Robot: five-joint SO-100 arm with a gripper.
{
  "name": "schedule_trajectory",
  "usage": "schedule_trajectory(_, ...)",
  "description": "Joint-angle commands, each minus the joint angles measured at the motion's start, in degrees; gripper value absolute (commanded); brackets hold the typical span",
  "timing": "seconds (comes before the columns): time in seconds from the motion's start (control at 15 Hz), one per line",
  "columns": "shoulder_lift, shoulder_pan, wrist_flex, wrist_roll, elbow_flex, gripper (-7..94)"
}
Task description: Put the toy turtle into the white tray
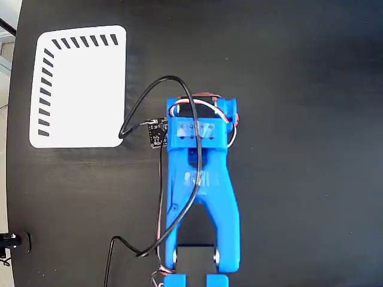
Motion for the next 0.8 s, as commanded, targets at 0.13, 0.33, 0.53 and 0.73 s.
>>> schedule_trajectory(0.13, 9.0, -1.4, 13.4, 2.7, -12.0, 0)
schedule_trajectory(0.33, 10.3, -5.9, 22.0, 5.1, -26.1, 0)
schedule_trajectory(0.53, 9.0, -12.1, 25.0, 8.2, -36.7, 0)
schedule_trajectory(0.73, 0.4, -20.0, 29.8, 13.4, -52.6, 0)
